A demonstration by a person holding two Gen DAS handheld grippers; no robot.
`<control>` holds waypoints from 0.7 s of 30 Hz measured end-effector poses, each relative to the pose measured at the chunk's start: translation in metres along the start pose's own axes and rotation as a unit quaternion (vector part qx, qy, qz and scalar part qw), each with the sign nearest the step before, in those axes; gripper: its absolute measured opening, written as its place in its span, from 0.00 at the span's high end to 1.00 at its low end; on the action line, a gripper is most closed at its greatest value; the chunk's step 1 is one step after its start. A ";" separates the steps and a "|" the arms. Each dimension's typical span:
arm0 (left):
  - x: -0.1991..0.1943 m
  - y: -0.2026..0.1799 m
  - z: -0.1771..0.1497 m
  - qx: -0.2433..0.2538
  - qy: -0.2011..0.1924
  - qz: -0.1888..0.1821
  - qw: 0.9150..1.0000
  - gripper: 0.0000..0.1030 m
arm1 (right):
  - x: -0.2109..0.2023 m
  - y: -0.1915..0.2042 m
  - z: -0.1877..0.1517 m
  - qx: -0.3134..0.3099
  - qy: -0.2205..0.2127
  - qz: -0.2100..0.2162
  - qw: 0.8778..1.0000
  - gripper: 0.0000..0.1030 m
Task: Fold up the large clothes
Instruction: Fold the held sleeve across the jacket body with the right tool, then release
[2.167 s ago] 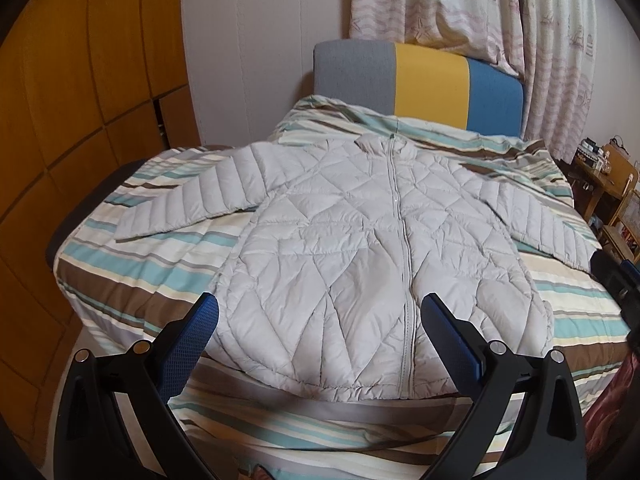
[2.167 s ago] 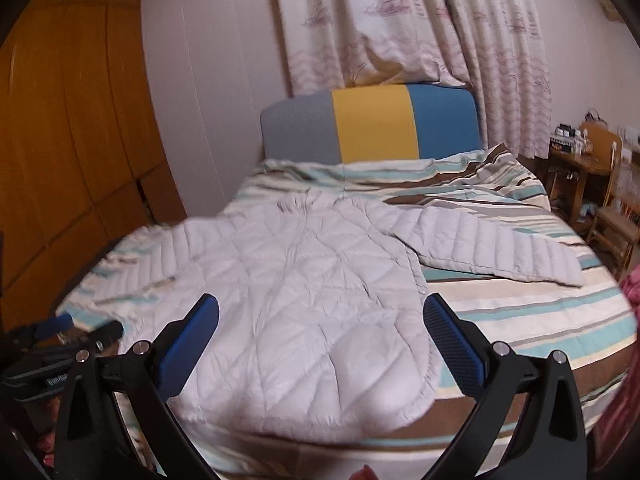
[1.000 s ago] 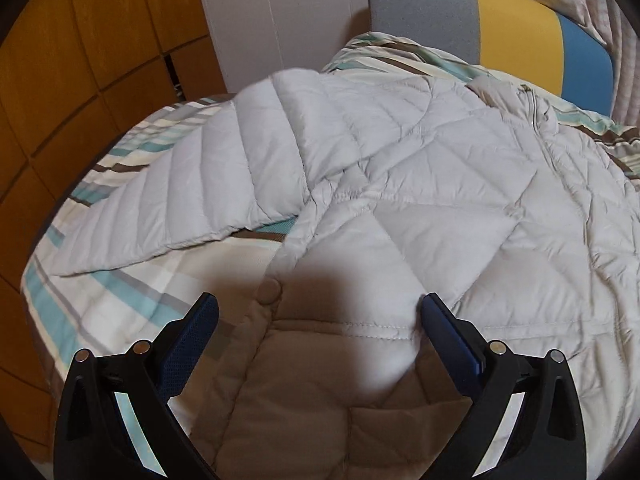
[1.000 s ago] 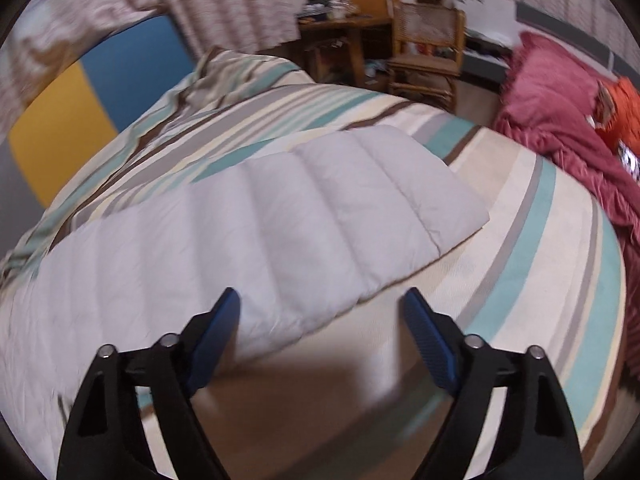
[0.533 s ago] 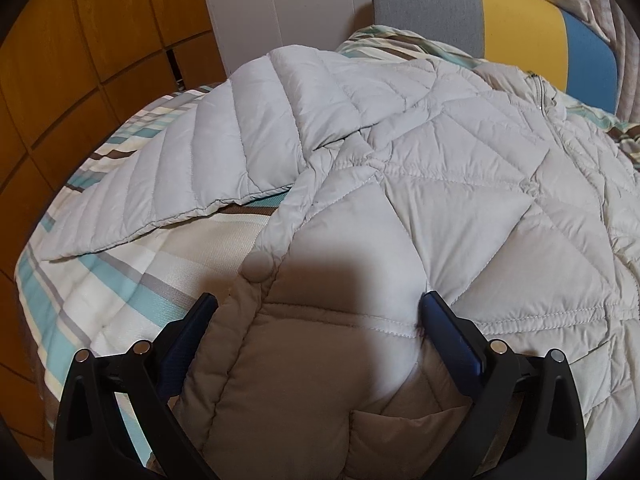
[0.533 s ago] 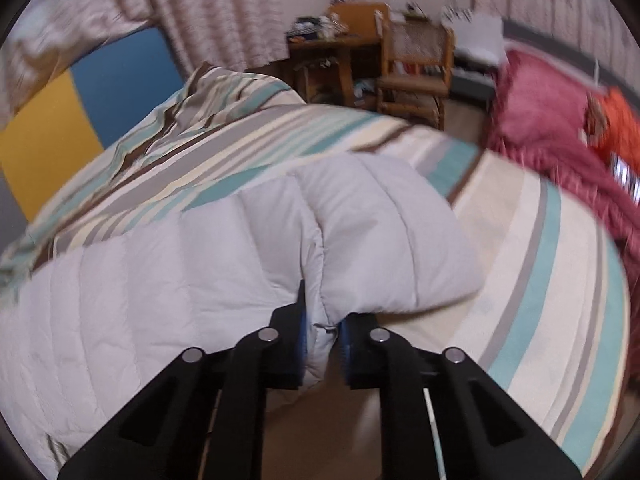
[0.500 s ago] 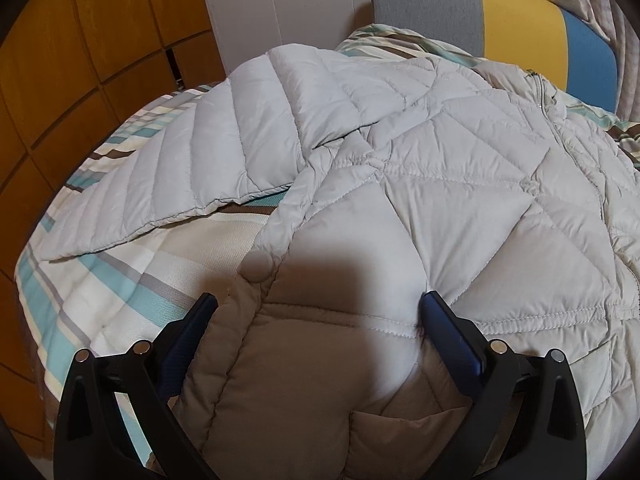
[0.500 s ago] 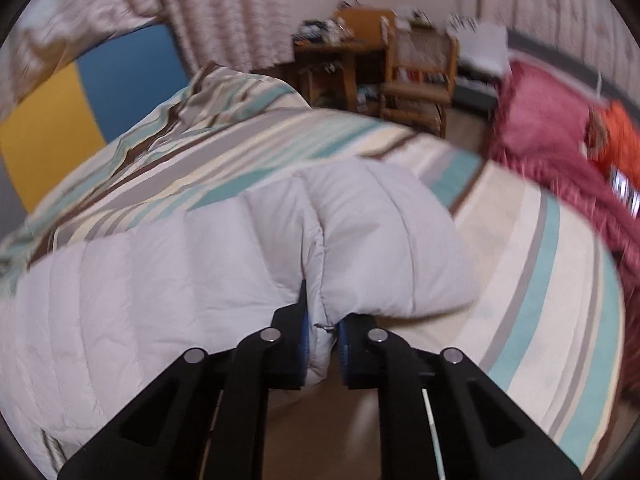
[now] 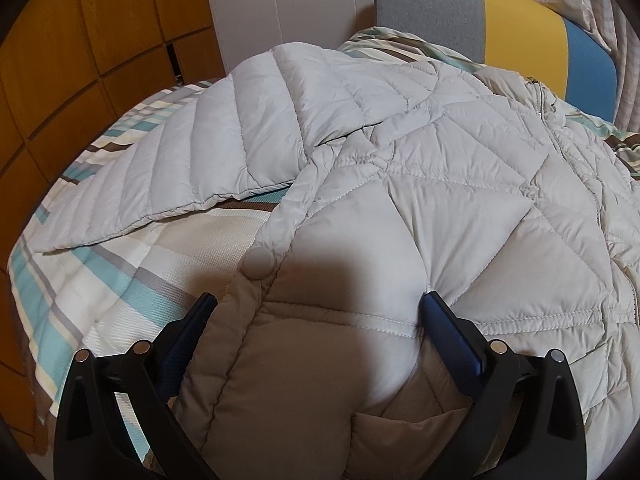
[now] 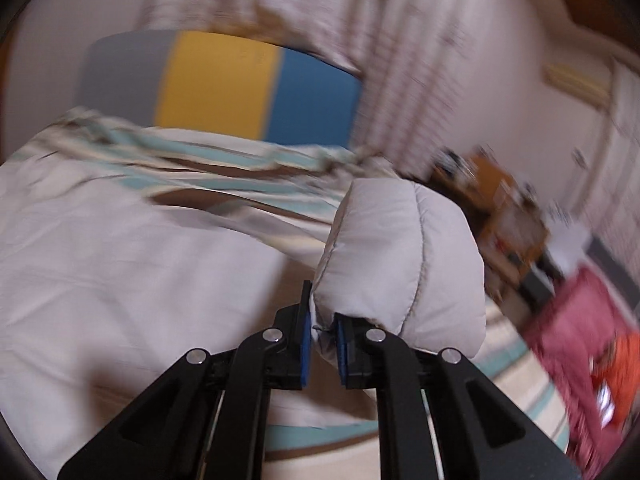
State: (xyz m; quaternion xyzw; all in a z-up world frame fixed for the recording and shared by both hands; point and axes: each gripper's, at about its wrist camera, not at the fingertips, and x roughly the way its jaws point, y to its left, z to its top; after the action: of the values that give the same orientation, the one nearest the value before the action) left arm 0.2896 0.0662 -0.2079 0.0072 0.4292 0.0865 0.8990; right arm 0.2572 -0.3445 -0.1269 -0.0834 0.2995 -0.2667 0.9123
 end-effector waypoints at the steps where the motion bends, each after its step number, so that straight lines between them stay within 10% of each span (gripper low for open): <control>1: 0.000 0.000 0.000 0.000 0.000 -0.001 1.000 0.03 | -0.006 0.017 0.006 -0.022 -0.008 0.013 1.000 0.91; 11: 0.001 0.003 -0.001 -0.011 0.002 -0.014 1.000 0.03 | -0.048 0.182 0.006 -0.215 -0.081 0.094 0.969 0.91; 21: 0.000 0.005 -0.001 -0.011 0.001 -0.013 1.000 0.03 | -0.070 0.263 -0.031 -0.296 -0.126 0.201 0.925 0.90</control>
State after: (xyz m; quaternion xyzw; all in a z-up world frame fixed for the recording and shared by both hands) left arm 0.2887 0.0707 -0.2083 -0.0084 0.4294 0.0793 0.8996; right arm 0.3066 -0.0845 -0.1986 -0.3206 0.2574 0.0355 0.9109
